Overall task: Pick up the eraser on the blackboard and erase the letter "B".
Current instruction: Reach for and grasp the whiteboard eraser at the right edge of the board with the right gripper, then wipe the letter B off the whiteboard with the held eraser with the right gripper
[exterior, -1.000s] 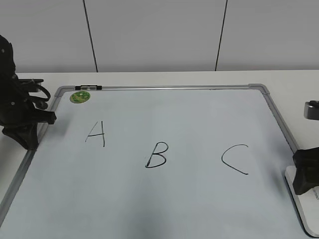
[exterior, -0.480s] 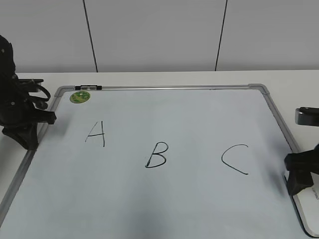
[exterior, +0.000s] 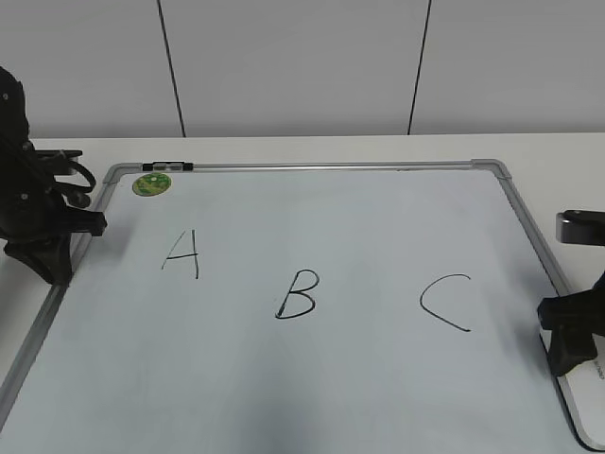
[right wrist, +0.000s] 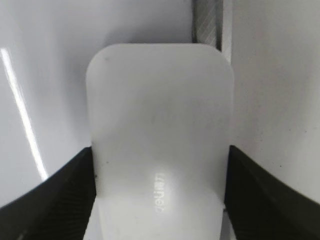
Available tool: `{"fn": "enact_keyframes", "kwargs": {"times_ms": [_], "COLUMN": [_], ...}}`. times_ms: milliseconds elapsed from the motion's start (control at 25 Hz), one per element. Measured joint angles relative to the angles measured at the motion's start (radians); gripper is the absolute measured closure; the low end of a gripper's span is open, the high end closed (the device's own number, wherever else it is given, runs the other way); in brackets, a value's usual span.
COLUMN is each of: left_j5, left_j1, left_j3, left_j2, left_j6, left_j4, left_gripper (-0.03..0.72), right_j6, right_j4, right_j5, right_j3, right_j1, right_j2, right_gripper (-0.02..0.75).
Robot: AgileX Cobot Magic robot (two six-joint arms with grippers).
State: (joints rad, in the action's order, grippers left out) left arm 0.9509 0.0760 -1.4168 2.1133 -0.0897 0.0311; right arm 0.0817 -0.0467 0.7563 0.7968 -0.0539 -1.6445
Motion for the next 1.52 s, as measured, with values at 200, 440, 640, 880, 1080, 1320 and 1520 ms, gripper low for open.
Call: {"fn": "enact_keyframes", "kwargs": {"times_ms": [200, 440, 640, 880, 1080, 1320, 1520], "left_j5": [0.000, 0.000, 0.000, 0.000, 0.000, 0.000, 0.000], "left_j1": [0.000, 0.000, 0.000, -0.002, -0.002, -0.002, -0.002], "left_j3": [0.000, 0.000, 0.000, 0.000, 0.000, 0.000, 0.000], "left_j2": [0.000, 0.000, 0.000, 0.000, 0.000, 0.000, 0.000], "left_j6": [0.000, 0.000, 0.000, 0.000, 0.000, 0.000, 0.000], "left_j4": [0.002, 0.002, 0.002, 0.005, 0.010, 0.010, 0.010], "left_gripper": [0.656, 0.656, 0.656, 0.656, 0.656, 0.656, 0.656], "right_j6": [0.000, 0.000, 0.000, 0.000, 0.000, -0.002, -0.004], "right_j4": [0.000, 0.000, 0.000, -0.005, -0.029, -0.043, -0.015], "right_j5": [0.000, 0.000, 0.000, 0.008, 0.149, 0.275, 0.349], "right_j3": [0.000, 0.000, 0.000, 0.007, 0.144, 0.326, 0.476], "right_j1": [0.000, 0.000, 0.000, 0.000, 0.000, -0.067, -0.220], "right_j2": [0.000, 0.000, 0.000, 0.000, -0.009, -0.048, -0.162], "right_gripper": [0.199, 0.217, 0.218, 0.218, 0.218, 0.219, 0.219]}}
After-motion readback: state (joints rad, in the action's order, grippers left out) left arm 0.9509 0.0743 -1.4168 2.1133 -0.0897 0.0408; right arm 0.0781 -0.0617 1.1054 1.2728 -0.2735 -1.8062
